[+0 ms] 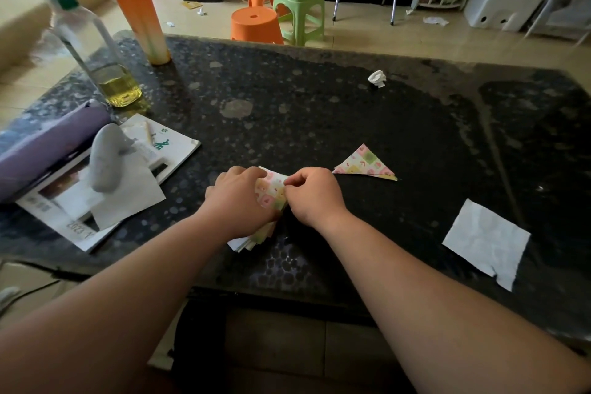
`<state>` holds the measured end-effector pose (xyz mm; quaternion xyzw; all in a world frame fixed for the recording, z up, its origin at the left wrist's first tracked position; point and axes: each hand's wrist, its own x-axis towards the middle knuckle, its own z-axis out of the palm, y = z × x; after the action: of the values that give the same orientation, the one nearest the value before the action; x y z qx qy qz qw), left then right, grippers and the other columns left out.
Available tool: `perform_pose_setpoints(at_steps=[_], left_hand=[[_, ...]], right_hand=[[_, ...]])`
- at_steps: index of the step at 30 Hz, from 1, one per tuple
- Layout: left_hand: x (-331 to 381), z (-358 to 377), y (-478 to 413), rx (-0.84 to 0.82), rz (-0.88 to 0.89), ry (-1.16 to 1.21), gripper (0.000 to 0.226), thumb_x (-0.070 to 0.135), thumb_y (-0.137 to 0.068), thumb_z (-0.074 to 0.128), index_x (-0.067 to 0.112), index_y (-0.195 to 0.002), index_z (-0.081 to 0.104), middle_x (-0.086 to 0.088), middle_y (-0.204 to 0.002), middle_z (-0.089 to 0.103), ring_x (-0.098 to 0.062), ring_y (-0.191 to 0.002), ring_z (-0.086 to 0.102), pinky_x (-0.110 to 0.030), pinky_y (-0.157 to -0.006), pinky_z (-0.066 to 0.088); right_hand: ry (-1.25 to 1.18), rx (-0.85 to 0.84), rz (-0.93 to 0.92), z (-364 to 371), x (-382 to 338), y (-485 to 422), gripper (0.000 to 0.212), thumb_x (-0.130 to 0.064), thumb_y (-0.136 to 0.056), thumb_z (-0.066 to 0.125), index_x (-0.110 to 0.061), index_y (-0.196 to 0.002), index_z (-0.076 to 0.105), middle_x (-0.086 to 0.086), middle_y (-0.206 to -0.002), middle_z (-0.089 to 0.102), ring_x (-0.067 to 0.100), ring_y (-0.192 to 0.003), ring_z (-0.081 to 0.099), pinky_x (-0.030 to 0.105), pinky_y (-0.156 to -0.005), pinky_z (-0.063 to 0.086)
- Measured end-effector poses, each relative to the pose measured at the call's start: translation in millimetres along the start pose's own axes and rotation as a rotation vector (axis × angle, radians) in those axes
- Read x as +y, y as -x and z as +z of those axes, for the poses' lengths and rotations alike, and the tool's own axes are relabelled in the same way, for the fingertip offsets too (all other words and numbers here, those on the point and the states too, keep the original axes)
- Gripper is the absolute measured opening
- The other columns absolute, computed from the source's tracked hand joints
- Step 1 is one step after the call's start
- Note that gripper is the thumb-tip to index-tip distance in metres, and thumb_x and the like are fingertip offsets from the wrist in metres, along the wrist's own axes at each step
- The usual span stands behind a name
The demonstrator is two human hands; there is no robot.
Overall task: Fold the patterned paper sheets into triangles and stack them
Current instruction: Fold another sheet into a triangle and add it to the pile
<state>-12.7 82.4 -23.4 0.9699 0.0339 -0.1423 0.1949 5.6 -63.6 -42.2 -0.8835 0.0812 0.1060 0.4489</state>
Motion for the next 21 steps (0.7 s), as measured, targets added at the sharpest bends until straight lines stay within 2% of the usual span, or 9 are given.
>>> perform_pose_setpoints(at_steps=[3, 5, 7, 9, 12, 14, 17, 19, 21], left_hand=[[17, 0, 5, 0.031, 0.080, 0.021, 0.087, 0.070, -0.069, 0.076, 0.034, -0.142, 0.046, 0.005, -0.145, 0.043, -0.023, -0.137, 0.038, -0.046, -0.112, 0.035], [35, 3, 8, 0.011, 0.149, 0.022, 0.079, 0.068, -0.073, 0.075, 0.033, -0.139, 0.050, 0.007, -0.141, 0.048, -0.020, -0.132, 0.045, -0.042, -0.108, 0.042], [56, 6, 9, -0.004, 0.215, -0.016, 0.050, 0.055, -0.083, 0.072, 0.034, -0.126, 0.061, 0.010, -0.127, 0.060, -0.015, -0.115, 0.058, -0.031, -0.092, 0.049], [79, 8, 10, 0.007, 0.259, -0.015, 0.018, 0.040, -0.093, 0.063, 0.033, -0.108, 0.069, 0.011, -0.101, 0.068, -0.011, -0.090, 0.062, -0.026, -0.070, 0.047], [107, 16, 7, -0.048, 0.281, 0.145, 0.016, 0.031, -0.099, 0.057, 0.031, -0.101, 0.073, 0.012, -0.086, 0.065, -0.007, -0.077, 0.060, -0.024, -0.059, 0.042], [117, 20, 4, -0.136, 0.181, 0.360, 0.012, 0.032, -0.098, 0.062, 0.031, -0.099, 0.073, 0.009, -0.091, 0.067, -0.008, -0.082, 0.062, -0.025, -0.062, 0.048], [120, 26, -1, -0.326, -0.099, 0.847, 0.010, 0.022, -0.093, 0.072, 0.023, -0.103, 0.075, -0.002, -0.105, 0.073, -0.022, -0.097, 0.069, -0.043, -0.087, 0.058], [117, 32, -4, -0.404, -0.205, 1.042, 0.020, 0.013, -0.091, 0.075, 0.018, -0.110, 0.075, -0.008, -0.110, 0.075, -0.028, -0.099, 0.072, -0.046, -0.086, 0.059], [114, 37, -6, -0.432, -0.248, 1.119, 0.019, 0.010, -0.091, 0.073, 0.014, -0.110, 0.074, -0.011, -0.110, 0.075, -0.030, -0.099, 0.072, -0.043, -0.080, 0.059]], right_hand=[[-0.104, 0.043, 0.032, -21, 2, 4, 0.014, -0.013, -0.092, 0.066, -0.019, -0.097, 0.078, -0.006, -0.099, 0.073, 0.011, -0.094, 0.066, 0.023, -0.074, 0.053], [-0.134, 0.066, 0.030, -41, 6, 9, 0.013, -0.013, -0.093, 0.066, -0.020, -0.095, 0.078, -0.009, -0.094, 0.071, 0.006, -0.090, 0.064, 0.019, -0.069, 0.049], [-0.146, 0.091, 0.030, -63, 13, 16, 0.012, -0.014, -0.094, 0.068, -0.022, -0.095, 0.078, -0.012, -0.093, 0.070, 0.003, -0.088, 0.061, 0.015, -0.067, 0.045], [-0.180, 0.110, 0.056, -84, 22, 23, 0.011, -0.016, -0.094, 0.070, -0.022, -0.096, 0.079, -0.012, -0.096, 0.070, 0.002, -0.088, 0.059, 0.015, -0.067, 0.042], [-0.248, 0.157, 0.069, -112, 36, 32, 0.011, -0.018, -0.094, 0.071, -0.024, -0.101, 0.078, -0.009, -0.102, 0.070, 0.004, -0.096, 0.061, 0.018, -0.072, 0.045], [-0.264, 0.227, 0.052, -128, 45, 33, 0.022, -0.021, -0.094, 0.071, -0.025, -0.116, 0.072, -0.007, -0.106, 0.069, 0.006, -0.100, 0.062, 0.019, -0.073, 0.047], [-0.186, 0.274, 0.119, -148, 56, 28, 0.031, -0.028, -0.093, 0.072, -0.026, -0.123, 0.065, -0.008, -0.106, 0.064, 0.005, -0.096, 0.058, 0.020, -0.069, 0.042], [-0.170, 0.164, 0.227, -157, 61, 27, 0.023, -0.031, -0.093, 0.072, -0.024, -0.114, 0.068, -0.008, -0.105, 0.065, 0.009, -0.098, 0.060, 0.025, -0.072, 0.045], [-0.169, -0.005, 0.304, -161, 67, 30, 0.014, -0.028, -0.093, 0.072, -0.019, -0.104, 0.073, -0.001, -0.100, 0.073, 0.014, -0.090, 0.068, 0.030, -0.073, 0.050]])
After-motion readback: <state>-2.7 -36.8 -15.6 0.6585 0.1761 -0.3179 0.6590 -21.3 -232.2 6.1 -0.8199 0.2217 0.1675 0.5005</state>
